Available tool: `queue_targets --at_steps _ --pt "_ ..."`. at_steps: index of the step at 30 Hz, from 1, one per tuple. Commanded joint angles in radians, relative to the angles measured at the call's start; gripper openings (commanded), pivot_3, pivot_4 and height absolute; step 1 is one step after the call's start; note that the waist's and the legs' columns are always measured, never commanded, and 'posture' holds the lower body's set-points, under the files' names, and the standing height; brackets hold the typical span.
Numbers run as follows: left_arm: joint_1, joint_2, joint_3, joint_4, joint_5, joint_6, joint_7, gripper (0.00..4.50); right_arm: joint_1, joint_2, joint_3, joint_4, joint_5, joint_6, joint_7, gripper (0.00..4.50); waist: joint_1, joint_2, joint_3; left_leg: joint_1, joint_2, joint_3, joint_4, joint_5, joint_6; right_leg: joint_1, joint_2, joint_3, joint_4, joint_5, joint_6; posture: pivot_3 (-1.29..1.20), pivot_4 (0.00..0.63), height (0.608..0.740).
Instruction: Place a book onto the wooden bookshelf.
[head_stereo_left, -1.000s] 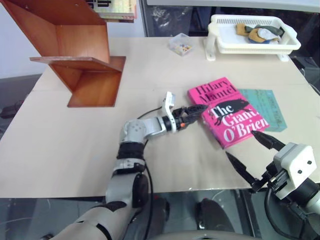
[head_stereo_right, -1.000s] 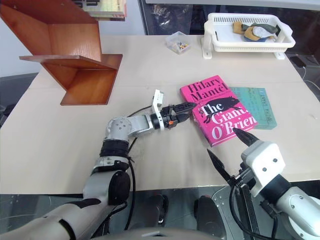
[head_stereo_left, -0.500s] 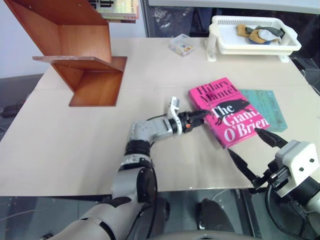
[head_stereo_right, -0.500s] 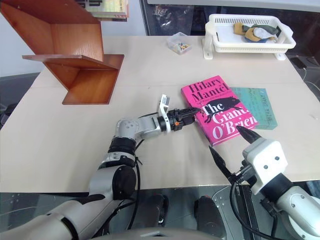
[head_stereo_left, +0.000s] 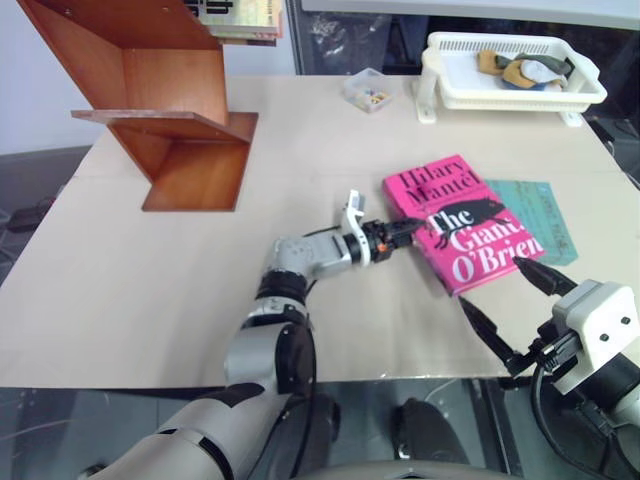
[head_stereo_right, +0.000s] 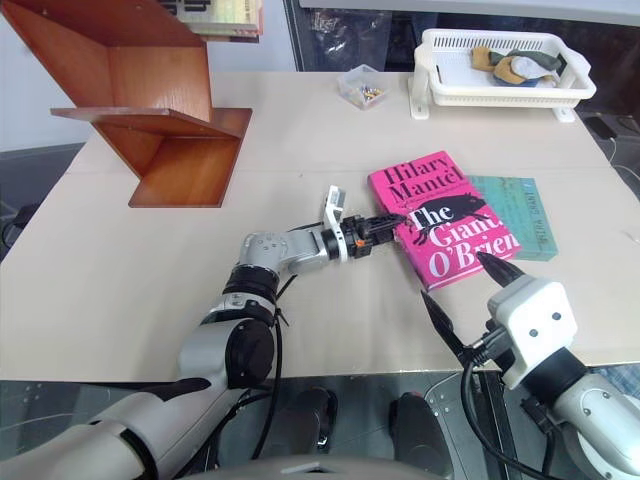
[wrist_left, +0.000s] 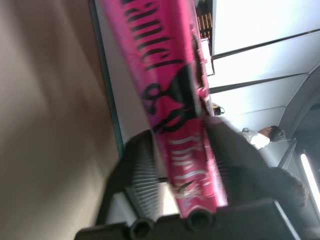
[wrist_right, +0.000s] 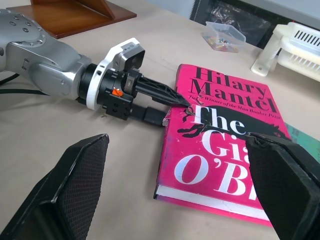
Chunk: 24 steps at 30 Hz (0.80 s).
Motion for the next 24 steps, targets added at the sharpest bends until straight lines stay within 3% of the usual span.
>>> queue_targets --at_steps 1,7,10,15,16,24 --pt "-0.017 -0.019 -0.001 -0.006 0.004 -0.001 -0.012 3.83 -0.008 -0.006 -0.001 -0.024 -0.002 -0.015 -0.012 4.5 0.0 0.0 0.0 0.0 0.0 0.0 0.0 0.0 0.0 0.0 0.0 0.0 0.0 0.0 0.0 0.0 0.15 0.74" --pt "-0.03 -0.045 0.01 0.028 0.018 -0.034 -0.006 3.83 -0.011 -0.01 0.005 -0.024 -0.003 -0.014 -0.017 4.5 0.002 0.0 0.0 0.0 0.0 0.0 0.0 0.0 0.0 0.0 0.0 0.0 0.0 0.0 0.0 0.0 0.15 0.74" --pt "-0.032 -0.047 0.015 0.042 0.023 -0.041 -0.008 2.99 -0.014 -0.016 0.006 -0.024 0.001 -0.014 -0.021 4.5 0.002 0.0 0.0 0.0 0.0 0.0 0.0 0.0 0.0 0.0 0.0 0.0 0.0 0.0 0.0 0.0 0.15 0.74" --pt "-0.029 -0.028 0.029 0.042 0.018 -0.034 -0.014 0.54 -0.013 -0.019 0.003 -0.024 0.007 -0.01 -0.02 4.5 0.002 0.0 0.0 0.0 0.0 0.0 0.0 0.0 0.0 0.0 0.0 0.0 0.0 0.0 0.0 0.0 0.15 0.74" --pt "-0.024 -0.016 0.038 0.02 0.007 -0.018 -0.011 0.38 -0.016 -0.019 0.004 -0.024 0.008 -0.008 -0.017 4.5 0.001 0.0 0.0 0.0 0.0 0.0 0.0 0.0 0.0 0.001 0.0 0.0 0.0 0.0 0.0 0.0 0.15 0.74" --pt "0.032 0.147 0.085 -0.351 -0.115 0.182 0.005 0.38 -0.138 0.01 0.056 -0.024 0.042 0.066 0.026 4.5 -0.029 0.0 0.0 0.0 0.002 0.0 0.0 0.0 0.0 -0.001 0.002 0.001 0.001 0.0 0.0 0.0 0.15 0.74"
